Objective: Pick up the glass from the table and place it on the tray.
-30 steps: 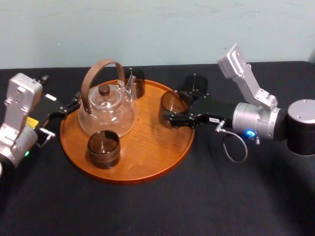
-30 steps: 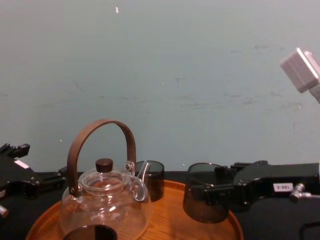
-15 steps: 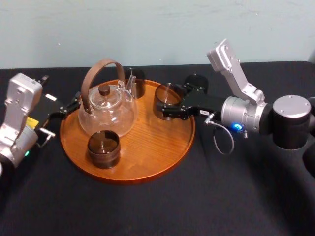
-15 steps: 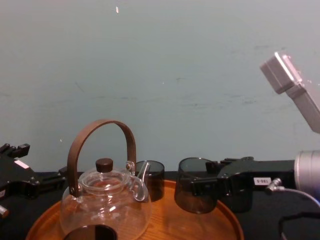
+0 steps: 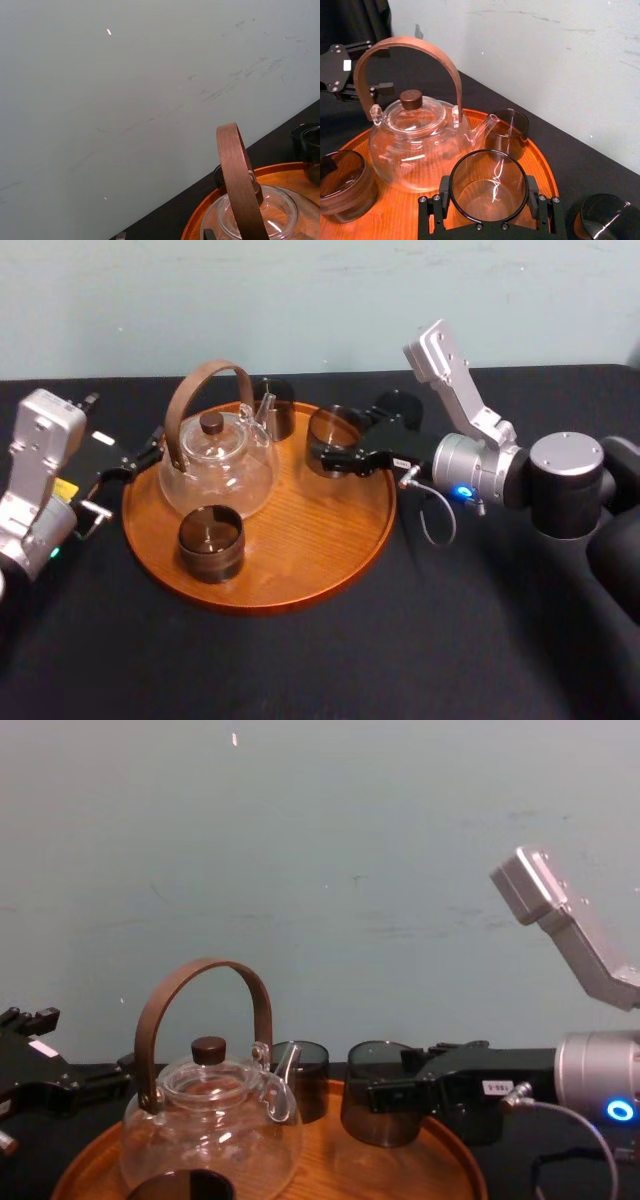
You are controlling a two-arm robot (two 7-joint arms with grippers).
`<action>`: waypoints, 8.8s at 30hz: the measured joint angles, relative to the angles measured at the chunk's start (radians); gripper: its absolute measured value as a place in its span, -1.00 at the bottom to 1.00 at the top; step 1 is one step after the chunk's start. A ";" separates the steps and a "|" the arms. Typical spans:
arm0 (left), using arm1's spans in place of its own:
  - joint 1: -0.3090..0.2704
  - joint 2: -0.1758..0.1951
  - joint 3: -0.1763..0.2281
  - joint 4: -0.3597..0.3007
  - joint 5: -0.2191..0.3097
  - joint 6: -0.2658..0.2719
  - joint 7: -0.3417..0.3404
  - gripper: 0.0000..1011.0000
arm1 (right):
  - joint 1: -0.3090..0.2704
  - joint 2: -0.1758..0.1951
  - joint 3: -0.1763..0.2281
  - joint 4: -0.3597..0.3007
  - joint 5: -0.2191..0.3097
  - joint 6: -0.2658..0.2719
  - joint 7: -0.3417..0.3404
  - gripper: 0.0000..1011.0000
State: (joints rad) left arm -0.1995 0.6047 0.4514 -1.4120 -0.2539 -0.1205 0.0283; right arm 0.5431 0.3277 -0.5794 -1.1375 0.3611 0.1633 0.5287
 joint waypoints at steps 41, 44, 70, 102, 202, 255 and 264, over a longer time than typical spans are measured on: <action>0.000 0.000 0.000 0.000 0.000 0.000 0.000 0.98 | 0.039 -0.081 0.020 0.183 -0.069 -0.068 0.042 0.79; 0.000 0.000 0.000 0.000 0.000 0.000 0.000 0.98 | 0.040 -0.083 0.022 0.186 -0.072 -0.068 0.042 0.79; 0.000 0.000 0.000 0.000 0.000 0.000 0.000 0.98 | 0.035 -0.084 0.022 0.182 -0.084 -0.075 0.035 0.98; 0.000 0.000 0.000 0.000 0.000 0.000 0.000 0.98 | -0.003 -0.033 0.039 0.096 -0.054 -0.057 0.073 0.98; 0.000 0.000 0.000 0.000 0.000 0.000 0.000 0.98 | 0.117 0.002 0.103 0.306 -0.006 -0.018 0.063 0.98; 0.000 0.000 0.000 0.000 0.000 0.000 0.000 0.98 | 0.251 -0.110 0.143 0.573 -0.092 -0.088 0.106 0.98; 0.000 0.000 0.000 0.000 0.000 0.000 0.000 0.98 | 0.263 -0.123 0.149 0.608 -0.106 -0.096 0.115 0.98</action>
State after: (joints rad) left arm -0.1995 0.6047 0.4514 -1.4119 -0.2539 -0.1205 0.0282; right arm 0.8060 0.2047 -0.4307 -0.5297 0.2556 0.0673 0.6433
